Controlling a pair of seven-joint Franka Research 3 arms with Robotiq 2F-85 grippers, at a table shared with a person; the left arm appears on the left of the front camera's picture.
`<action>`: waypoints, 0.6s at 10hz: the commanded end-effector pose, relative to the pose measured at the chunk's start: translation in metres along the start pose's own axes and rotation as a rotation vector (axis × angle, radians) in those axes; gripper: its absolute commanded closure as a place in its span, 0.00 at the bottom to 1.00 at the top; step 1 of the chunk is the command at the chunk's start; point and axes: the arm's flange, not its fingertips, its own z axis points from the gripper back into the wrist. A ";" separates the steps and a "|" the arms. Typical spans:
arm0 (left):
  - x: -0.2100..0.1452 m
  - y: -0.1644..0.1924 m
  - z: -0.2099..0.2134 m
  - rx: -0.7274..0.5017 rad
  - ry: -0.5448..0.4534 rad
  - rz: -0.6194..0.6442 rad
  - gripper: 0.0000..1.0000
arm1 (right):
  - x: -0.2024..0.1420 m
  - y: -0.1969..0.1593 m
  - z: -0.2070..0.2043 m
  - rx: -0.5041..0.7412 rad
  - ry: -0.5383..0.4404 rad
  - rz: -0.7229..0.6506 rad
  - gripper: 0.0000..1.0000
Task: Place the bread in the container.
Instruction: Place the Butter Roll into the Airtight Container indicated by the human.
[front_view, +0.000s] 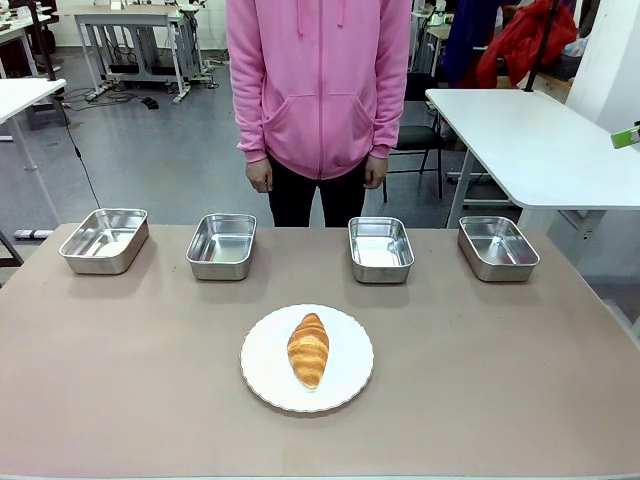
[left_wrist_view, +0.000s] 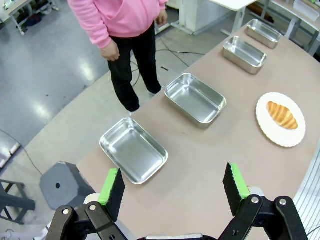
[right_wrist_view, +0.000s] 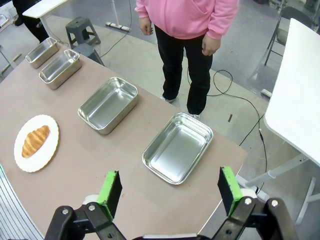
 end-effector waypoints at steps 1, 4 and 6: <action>0.001 -0.001 0.001 -0.005 -0.007 -0.007 0.00 | 0.000 -0.003 -0.001 0.010 -0.027 0.012 0.00; 0.001 -0.001 0.001 -0.005 -0.007 -0.007 0.00 | 0.000 -0.003 -0.001 0.010 -0.027 0.012 0.00; 0.001 -0.001 0.001 -0.005 -0.007 -0.007 0.00 | 0.000 -0.003 -0.001 0.010 -0.027 0.012 0.00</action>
